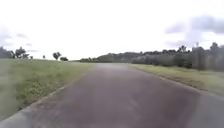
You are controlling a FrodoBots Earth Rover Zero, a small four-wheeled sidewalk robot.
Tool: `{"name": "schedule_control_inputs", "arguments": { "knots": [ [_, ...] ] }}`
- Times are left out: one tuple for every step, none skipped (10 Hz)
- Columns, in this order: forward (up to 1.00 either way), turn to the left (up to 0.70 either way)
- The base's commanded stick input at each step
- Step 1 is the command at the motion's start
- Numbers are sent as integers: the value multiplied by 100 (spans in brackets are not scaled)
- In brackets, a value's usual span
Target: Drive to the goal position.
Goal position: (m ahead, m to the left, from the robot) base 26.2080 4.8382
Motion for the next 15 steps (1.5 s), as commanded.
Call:
{"name": "schedule_control_inputs", "arguments": {
  "knots": [
    [70,0],
    [70,0],
    [70,0],
    [70,0],
    [70,0],
    [70,0],
    [70,0],
    [70,0],
    [70,0],
    [70,3],
    [70,7],
    [70,10],
    [70,26],
    [70,33],
    [70,35]
  ]
}}
